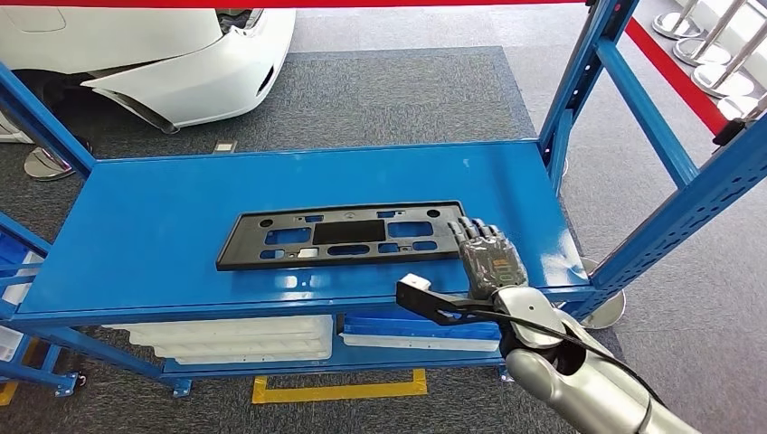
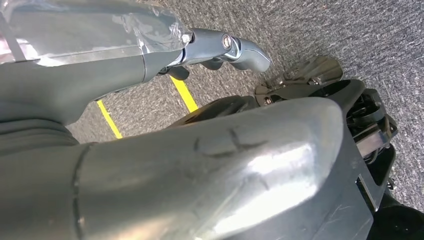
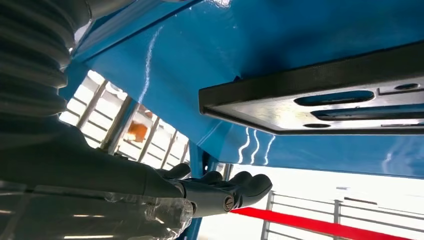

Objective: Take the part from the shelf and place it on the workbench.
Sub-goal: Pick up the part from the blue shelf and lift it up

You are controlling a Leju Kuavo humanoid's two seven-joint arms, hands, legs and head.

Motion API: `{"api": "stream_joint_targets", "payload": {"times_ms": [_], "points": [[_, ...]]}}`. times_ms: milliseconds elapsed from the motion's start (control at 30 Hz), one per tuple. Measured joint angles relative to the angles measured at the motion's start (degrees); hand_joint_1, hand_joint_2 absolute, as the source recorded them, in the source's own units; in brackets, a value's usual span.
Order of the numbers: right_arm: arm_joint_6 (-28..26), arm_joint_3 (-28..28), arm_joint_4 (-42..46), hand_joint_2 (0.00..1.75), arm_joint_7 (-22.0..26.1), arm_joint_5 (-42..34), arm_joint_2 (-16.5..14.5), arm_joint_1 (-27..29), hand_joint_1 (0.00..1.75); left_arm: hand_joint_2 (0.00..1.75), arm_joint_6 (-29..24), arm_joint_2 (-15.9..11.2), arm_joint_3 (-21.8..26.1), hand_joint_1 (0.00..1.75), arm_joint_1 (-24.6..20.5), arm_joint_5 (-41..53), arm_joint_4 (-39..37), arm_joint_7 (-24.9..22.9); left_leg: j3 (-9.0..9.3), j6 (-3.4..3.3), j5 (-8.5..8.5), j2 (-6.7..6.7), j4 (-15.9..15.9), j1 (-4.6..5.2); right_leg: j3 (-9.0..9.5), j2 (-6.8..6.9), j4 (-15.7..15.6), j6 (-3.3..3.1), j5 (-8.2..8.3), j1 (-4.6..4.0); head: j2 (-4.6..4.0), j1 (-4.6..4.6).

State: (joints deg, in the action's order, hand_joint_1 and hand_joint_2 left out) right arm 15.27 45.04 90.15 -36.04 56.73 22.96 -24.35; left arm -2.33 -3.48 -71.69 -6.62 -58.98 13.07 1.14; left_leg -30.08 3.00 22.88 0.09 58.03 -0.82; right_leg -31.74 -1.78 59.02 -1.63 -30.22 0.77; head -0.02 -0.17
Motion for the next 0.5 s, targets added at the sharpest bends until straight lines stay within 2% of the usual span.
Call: {"api": "stream_joint_targets", "payload": {"times_ms": [233, 500], "points": [[-3.18, 3.04, -4.61, 1.75, 5.68, 5.18, 0.37, -3.84, 0.00, 0.00, 0.20, 0.00, 0.00, 0.00, -0.08, 0.01, 0.00, 0.37, -0.01, -0.02, -0.02, -0.02, 0.00, 0.00, 0.00, 0.05, 0.00, 0.00, 0.00, 0.00, 0.00, -0.04], [-6.01, 4.96, -10.15, 1.75, 6.70, 7.65, 0.37, -6.55, 0.00, 0.00, -0.10, 0.00, 0.00, 0.00, -0.08, -0.01, 0.00, 0.41, -0.04, -0.04, -0.04, -0.03, 0.00, 0.00, -0.01, 0.10, 0.00, 0.00, 0.00, 0.00, 0.00, -0.01]]}}
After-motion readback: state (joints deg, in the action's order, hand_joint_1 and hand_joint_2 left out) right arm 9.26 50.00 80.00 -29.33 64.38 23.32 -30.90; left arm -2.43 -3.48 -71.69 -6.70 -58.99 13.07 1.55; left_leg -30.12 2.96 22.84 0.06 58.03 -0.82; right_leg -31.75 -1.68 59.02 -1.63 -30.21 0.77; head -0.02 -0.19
